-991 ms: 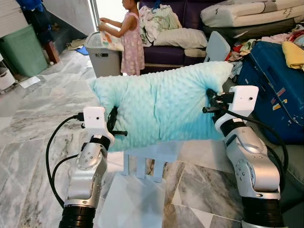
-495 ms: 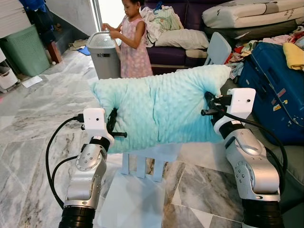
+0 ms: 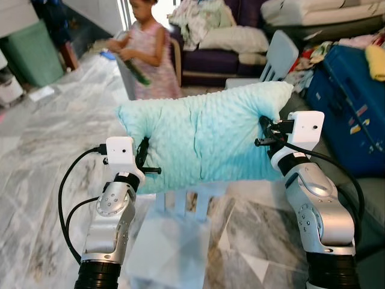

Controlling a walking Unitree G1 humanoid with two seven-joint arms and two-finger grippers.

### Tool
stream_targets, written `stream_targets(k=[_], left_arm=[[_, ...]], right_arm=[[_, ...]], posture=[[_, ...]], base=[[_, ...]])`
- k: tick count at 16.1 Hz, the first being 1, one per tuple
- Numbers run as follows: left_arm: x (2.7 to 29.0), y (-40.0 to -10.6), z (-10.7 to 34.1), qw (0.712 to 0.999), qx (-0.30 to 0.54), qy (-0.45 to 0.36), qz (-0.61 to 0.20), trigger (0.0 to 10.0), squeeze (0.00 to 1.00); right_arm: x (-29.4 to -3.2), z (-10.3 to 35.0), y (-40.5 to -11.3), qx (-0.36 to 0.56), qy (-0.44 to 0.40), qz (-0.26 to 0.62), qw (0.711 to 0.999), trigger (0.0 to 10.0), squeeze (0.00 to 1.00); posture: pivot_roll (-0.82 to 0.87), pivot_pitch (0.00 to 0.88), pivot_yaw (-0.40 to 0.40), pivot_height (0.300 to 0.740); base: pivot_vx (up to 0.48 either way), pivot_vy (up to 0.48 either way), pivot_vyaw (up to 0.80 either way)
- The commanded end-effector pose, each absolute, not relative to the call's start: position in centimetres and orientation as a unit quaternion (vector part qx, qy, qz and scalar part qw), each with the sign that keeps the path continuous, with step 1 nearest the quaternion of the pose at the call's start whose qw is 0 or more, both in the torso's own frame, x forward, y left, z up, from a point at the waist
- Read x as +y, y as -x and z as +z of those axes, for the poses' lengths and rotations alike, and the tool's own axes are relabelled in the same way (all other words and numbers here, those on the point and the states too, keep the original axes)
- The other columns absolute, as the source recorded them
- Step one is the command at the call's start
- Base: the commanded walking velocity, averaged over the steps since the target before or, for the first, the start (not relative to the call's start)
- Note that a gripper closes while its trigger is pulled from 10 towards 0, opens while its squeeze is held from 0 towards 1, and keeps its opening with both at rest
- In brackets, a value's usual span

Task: Move the pillow to the sofa

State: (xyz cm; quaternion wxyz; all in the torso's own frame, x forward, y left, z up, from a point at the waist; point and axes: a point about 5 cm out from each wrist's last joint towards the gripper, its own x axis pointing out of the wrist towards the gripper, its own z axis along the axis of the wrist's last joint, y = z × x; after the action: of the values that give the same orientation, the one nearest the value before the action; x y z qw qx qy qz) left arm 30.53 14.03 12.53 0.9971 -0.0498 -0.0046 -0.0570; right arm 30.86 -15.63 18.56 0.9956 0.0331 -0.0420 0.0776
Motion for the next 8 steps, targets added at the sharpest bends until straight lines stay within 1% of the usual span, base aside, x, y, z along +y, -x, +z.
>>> stream_targets(k=[1, 8], left_arm=[[14.13, -30.64, 13.1, 0.997, -0.014, 0.046, -0.053, 10.0, 0.0], [14.13, -30.69, 13.14, 0.997, -0.013, 0.046, -0.052, 10.0, 0.0]], right_arm=[[-15.5, 19.26, -30.73, -0.055, -0.037, 0.081, 0.995, 10.0, 0.0], [-15.54, 19.28, -30.74, -0.055, -0.037, 0.08, 0.995, 10.0, 0.0]], posture=[[-0.07, 0.0, 0.011, 0.74], [-0.07, 0.0, 0.013, 0.74]], base=[[-0.277, 0.0, 0.0], [-0.281, 0.0, 0.0]])
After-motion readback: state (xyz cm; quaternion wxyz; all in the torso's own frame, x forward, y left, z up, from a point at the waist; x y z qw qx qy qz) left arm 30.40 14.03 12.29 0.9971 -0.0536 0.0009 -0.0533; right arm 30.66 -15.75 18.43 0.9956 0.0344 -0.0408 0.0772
